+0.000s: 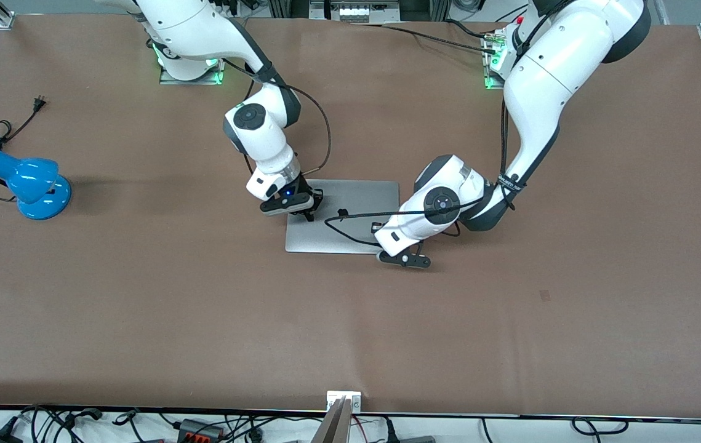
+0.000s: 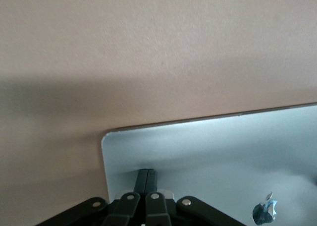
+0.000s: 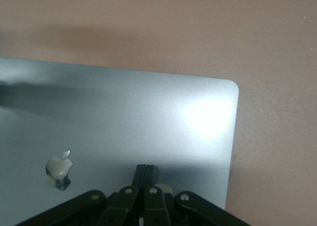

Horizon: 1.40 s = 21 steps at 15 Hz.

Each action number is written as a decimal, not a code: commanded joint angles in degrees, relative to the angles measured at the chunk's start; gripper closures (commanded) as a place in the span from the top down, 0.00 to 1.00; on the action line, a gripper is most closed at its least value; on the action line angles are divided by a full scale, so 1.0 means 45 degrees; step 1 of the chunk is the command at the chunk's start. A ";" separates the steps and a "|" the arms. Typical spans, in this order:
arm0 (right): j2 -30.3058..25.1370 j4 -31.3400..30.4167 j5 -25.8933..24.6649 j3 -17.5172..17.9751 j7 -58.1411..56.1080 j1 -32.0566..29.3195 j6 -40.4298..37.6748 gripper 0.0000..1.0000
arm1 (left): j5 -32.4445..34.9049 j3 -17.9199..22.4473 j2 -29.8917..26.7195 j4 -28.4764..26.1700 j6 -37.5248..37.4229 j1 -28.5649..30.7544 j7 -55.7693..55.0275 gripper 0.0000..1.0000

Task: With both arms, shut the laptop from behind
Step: 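Press the screen lid down flat onto the keyboard with both grippers, then lift both grippers up off the closed laptop lid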

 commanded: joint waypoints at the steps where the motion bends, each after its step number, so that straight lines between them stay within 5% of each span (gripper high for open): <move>1: -0.0262 0.1520 -0.0195 0.0006 -0.0144 -0.0070 -0.2822 0.00 | 0.0449 -0.0062 -0.0532 -0.0253 -0.0407 0.0277 -0.0302 0.00; 5: -0.0457 0.3435 -0.0273 0.0006 -0.0183 -0.0109 -0.6358 0.00 | 0.0449 -0.0101 -0.1859 -0.1288 -0.0621 0.0726 -0.0185 0.01; 12: -0.2095 0.5471 -0.0274 0.0006 -0.1802 -0.1123 -1.2669 0.00 | 0.0391 -0.0354 -0.5548 -0.2052 -0.4480 0.2170 -0.0087 0.01; 13: -0.2524 0.5471 -0.0216 0.0006 -0.1998 -0.1376 -1.3391 0.05 | 0.0294 -0.0491 -0.6076 -0.2033 -0.5379 0.2482 0.0222 0.02; 15: -0.3286 0.5471 -0.0099 0.0006 -0.2544 -0.1864 -1.4662 0.78 | 0.0099 -0.0938 -0.7014 -0.2052 -0.6399 0.3651 0.1877 0.02; 16: -0.3638 0.5471 -0.0079 0.0006 -0.2663 -0.2060 -1.5151 1.00 | -0.0347 -0.1192 -0.7386 -0.2033 -0.6713 0.4546 0.2582 0.03; 18: -0.4496 0.5471 -0.0078 -0.0013 -0.2683 -0.2509 -1.6381 1.00 | -0.1032 -0.1545 -0.8031 -0.2033 -0.6794 0.6013 0.3774 0.04; 21: -0.5571 0.5471 -0.0078 -0.0013 -0.2683 -0.3231 -1.8430 1.00 | -0.1562 -0.1547 -0.9105 -0.1702 -0.8019 0.6820 0.4015 0.26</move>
